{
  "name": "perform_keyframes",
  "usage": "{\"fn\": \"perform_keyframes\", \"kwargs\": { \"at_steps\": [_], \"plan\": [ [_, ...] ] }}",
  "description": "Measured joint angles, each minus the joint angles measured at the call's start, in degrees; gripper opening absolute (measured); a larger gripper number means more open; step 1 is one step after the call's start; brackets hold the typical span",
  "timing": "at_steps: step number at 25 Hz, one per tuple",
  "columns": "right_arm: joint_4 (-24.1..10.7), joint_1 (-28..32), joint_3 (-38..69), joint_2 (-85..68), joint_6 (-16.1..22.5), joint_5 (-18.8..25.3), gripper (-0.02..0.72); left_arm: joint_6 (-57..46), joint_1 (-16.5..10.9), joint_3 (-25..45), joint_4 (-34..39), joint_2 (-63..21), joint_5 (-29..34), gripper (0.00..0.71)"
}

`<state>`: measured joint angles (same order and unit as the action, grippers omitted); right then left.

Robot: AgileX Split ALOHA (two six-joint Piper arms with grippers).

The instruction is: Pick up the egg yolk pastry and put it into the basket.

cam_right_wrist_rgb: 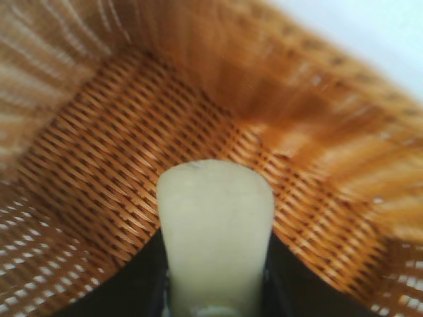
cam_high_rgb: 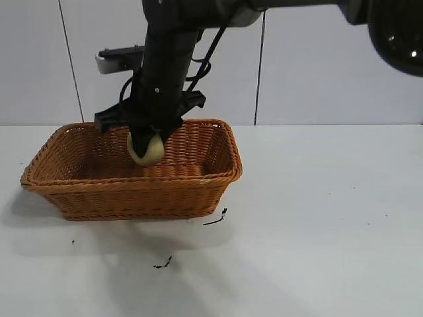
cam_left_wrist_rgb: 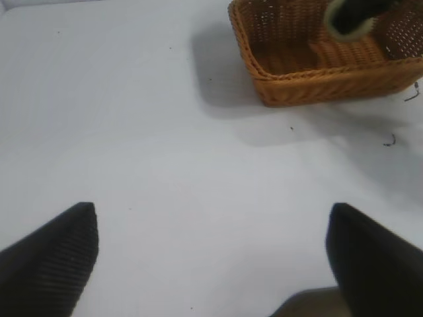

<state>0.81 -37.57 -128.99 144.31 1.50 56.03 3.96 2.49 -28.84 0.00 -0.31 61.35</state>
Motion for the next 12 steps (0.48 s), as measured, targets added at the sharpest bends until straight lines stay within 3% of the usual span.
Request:
{"fn": "perform_keyframes", "kwargs": {
  "at_steps": [2, 3, 6, 12],
  "plan": [
    [-0.06, 0.00, 0.00, -0.18, 0.00, 1.11, 0.594, 0.00, 0.00, 0.00, 0.00, 0.00, 0.00, 0.696],
    [-0.11, 0.00, 0.00, -0.59, 0.00, 1.86, 0.635, 0.00, 0.00, 0.00, 0.00, 0.00, 0.00, 0.696],
    [-0.81, 0.00, 0.00, -2.75, 0.11, 3.65, 0.680, 0.00, 0.00, 0.00, 0.00, 0.00, 0.00, 0.696],
    [-1.53, 1.96, -0.31, -9.12, 0.74, 6.50, 0.693, 0.00, 0.00, 0.00, 0.00, 0.00, 0.00, 0.696]
  ]
}}
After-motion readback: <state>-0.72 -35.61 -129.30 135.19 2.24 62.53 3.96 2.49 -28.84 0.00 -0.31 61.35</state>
